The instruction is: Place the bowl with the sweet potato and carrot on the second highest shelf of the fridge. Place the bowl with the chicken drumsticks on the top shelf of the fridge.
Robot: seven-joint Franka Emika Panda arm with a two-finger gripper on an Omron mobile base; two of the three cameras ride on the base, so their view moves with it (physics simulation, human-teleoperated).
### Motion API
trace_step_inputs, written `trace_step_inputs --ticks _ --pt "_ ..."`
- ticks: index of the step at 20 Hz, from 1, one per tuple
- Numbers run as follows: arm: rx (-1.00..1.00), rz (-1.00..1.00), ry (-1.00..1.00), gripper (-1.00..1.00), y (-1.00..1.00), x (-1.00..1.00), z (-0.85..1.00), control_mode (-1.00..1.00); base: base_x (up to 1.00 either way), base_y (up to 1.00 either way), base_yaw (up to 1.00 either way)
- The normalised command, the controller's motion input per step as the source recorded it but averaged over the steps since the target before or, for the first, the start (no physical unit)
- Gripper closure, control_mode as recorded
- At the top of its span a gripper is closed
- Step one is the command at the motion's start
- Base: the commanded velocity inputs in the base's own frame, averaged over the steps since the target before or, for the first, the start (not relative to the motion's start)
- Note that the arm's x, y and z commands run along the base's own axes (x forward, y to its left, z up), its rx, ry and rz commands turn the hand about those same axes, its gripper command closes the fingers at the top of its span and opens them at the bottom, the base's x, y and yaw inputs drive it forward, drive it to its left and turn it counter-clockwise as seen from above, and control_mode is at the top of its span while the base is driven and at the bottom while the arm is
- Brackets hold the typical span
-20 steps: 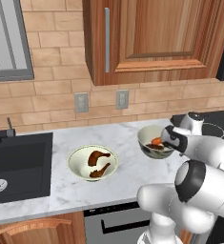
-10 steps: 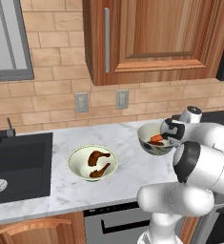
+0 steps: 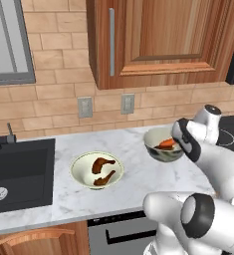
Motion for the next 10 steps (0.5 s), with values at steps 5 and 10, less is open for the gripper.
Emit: trace_step_inputs --ticks 5,10 --pt "0.11 -0.01 -0.21 1.0 0.58 -0.9 1.0 -1.0 0.0 0.0 0.0" --pt "0.13 -0.12 -0.19 1.0 0.54 -0.97 0.89 -1.0 0.0 0.0 0.0"
